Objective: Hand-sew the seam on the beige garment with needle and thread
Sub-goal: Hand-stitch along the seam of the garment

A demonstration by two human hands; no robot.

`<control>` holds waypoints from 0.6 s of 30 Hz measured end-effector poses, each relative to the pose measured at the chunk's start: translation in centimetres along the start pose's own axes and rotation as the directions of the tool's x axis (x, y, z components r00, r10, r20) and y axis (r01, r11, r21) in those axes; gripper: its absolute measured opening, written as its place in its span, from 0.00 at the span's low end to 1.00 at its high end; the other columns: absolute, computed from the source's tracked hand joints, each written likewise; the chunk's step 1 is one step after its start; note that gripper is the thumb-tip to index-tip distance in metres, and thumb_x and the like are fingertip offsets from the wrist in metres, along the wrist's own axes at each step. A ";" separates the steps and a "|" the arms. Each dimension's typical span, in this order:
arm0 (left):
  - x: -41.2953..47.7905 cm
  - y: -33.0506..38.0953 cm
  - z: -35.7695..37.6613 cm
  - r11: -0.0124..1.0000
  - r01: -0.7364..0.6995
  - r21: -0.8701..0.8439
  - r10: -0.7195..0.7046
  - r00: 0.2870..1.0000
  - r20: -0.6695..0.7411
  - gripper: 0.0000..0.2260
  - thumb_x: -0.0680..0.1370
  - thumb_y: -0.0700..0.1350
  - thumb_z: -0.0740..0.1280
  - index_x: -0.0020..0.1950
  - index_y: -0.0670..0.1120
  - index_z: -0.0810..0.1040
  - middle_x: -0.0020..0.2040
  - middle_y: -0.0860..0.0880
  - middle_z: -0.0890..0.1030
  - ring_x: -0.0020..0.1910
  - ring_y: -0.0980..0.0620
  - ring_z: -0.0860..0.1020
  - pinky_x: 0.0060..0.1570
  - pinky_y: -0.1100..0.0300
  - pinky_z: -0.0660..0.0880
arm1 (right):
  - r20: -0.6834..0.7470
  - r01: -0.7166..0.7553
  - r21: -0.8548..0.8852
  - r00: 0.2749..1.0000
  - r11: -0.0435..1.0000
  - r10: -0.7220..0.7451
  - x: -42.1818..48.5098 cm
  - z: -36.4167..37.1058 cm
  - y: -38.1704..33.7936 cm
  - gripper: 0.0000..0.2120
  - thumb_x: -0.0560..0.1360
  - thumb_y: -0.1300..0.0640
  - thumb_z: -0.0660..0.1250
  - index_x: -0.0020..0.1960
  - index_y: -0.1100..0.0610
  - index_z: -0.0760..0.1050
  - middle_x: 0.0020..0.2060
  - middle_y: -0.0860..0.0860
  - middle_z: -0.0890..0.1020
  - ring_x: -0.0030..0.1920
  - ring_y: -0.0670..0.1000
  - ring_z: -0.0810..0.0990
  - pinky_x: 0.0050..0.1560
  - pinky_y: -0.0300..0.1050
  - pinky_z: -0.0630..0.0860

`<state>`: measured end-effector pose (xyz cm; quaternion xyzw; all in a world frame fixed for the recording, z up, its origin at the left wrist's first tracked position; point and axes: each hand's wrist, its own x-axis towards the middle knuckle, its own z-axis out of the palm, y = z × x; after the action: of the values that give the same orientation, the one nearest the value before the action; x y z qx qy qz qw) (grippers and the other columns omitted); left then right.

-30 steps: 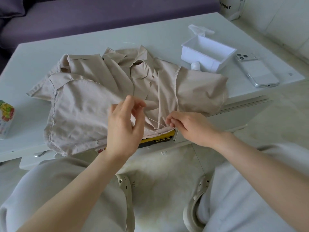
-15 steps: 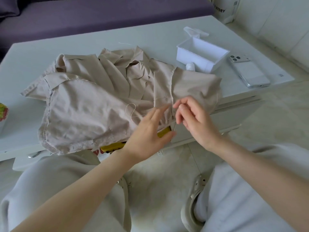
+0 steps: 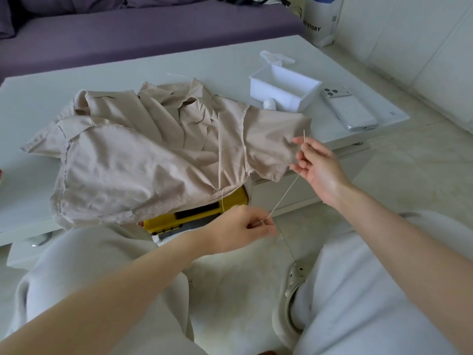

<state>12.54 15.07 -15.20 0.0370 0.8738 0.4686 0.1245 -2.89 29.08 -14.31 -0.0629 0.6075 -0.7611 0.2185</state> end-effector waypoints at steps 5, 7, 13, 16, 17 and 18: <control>-0.4 -2.0 0.5 0.970 0.241 -0.031 -0.238 0.967 0.088 0.08 0.79 0.46 0.64 0.44 0.47 0.81 0.28 0.54 0.67 0.24 0.60 0.63 0.27 0.69 0.61 | 0.071 -0.122 0.010 0.990 0.993 0.121 -0.6 -1.1 -0.3 0.09 0.81 0.60 0.57 0.51 0.55 0.77 0.26 0.45 0.66 0.23 0.41 0.59 0.19 0.31 0.56; -1.0 -2.5 1.3 0.946 0.323 0.029 -0.320 0.919 0.231 0.07 0.79 0.46 0.65 0.45 0.47 0.81 0.31 0.57 0.71 0.26 0.62 0.68 0.29 0.71 0.63 | 0.070 -0.120 -0.057 0.990 0.991 0.124 -0.6 -1.2 -0.3 0.09 0.81 0.59 0.57 0.51 0.54 0.76 0.24 0.44 0.64 0.22 0.41 0.58 0.19 0.31 0.55; -2.6 -1.9 1.6 0.971 0.225 -0.080 -0.205 0.956 0.210 0.05 0.79 0.46 0.66 0.48 0.45 0.79 0.29 0.56 0.66 0.26 0.61 0.64 0.29 0.72 0.61 | -0.032 -0.065 -0.176 0.998 0.982 0.060 -0.1 -1.1 0.1 0.10 0.82 0.58 0.57 0.49 0.53 0.76 0.22 0.42 0.63 0.21 0.41 0.57 0.19 0.32 0.54; -3.1 -0.9 -0.2 0.931 0.167 -0.324 -0.162 0.986 0.043 0.03 0.78 0.44 0.66 0.46 0.47 0.79 0.32 0.56 0.71 0.30 0.61 0.68 0.33 0.70 0.65 | -0.014 -0.072 -0.156 0.997 0.985 0.071 0.0 -0.7 0.1 0.10 0.82 0.59 0.57 0.49 0.54 0.76 0.22 0.42 0.64 0.21 0.41 0.57 0.19 0.32 0.54; -3.1 -1.0 -0.9 0.917 0.150 -0.369 -0.167 0.986 -0.014 0.03 0.78 0.44 0.66 0.48 0.47 0.79 0.35 0.56 0.74 0.35 0.61 0.71 0.38 0.69 0.68 | 0.000 -0.074 -0.171 0.997 0.982 0.075 0.0 -0.4 0.2 0.10 0.82 0.59 0.57 0.48 0.54 0.76 0.22 0.42 0.64 0.21 0.41 0.57 0.19 0.32 0.54; -3.2 -1.2 -1.4 0.910 0.143 -0.390 -0.185 0.980 -0.072 0.05 0.79 0.46 0.66 0.48 0.46 0.79 0.39 0.55 0.76 0.40 0.60 0.73 0.45 0.67 0.69 | 0.015 -0.069 -0.197 0.997 0.978 0.073 -0.1 -0.2 0.3 0.10 0.81 0.59 0.57 0.48 0.54 0.76 0.22 0.42 0.64 0.21 0.41 0.57 0.19 0.32 0.54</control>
<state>15.29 12.67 -14.86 -0.0867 0.7709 0.6192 0.1214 -2.80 29.24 -14.63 -0.0711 0.6791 -0.6883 0.2451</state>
